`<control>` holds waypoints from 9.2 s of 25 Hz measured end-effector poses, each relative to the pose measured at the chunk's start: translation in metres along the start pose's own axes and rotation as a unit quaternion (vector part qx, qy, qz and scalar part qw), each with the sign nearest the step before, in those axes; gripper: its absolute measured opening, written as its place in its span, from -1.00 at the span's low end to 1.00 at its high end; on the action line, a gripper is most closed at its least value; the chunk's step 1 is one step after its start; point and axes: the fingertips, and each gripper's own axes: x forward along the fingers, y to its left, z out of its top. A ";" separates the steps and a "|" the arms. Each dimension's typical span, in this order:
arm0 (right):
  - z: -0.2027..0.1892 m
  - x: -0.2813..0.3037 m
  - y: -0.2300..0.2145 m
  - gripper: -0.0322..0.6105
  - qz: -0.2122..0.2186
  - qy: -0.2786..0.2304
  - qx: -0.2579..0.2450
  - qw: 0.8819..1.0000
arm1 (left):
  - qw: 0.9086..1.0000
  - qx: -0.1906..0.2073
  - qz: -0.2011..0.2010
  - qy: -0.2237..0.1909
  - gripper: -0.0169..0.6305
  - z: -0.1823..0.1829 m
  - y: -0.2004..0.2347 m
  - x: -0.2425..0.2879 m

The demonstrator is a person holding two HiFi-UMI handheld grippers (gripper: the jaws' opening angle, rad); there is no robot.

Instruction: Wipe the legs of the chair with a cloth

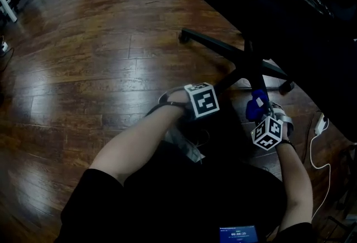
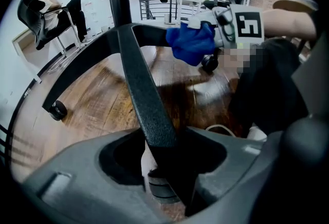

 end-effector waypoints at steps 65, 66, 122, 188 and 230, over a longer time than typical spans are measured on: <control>-0.031 -0.032 0.055 -0.66 0.071 0.009 0.038 0.997 | 0.999 -0.023 -0.023 0.038 -0.27 -0.016 -0.003 -0.003; -0.026 -0.028 0.046 -0.66 0.066 0.007 0.039 0.997 | 0.999 -0.022 -0.022 0.038 -0.27 -0.015 -0.003 -0.003; 0.043 0.026 -0.052 -0.66 -0.043 -0.018 0.018 0.999 | 0.997 0.038 -0.011 0.069 -0.29 -0.021 -0.008 0.019; 0.038 0.029 -0.055 -0.66 -0.042 -0.002 0.048 0.998 | 0.996 0.037 -0.023 0.077 -0.29 -0.020 -0.011 0.019; 0.108 -0.082 0.077 -0.65 0.097 -0.221 0.170 0.955 | 0.970 0.127 0.151 -0.139 0.37 0.035 0.106 -0.047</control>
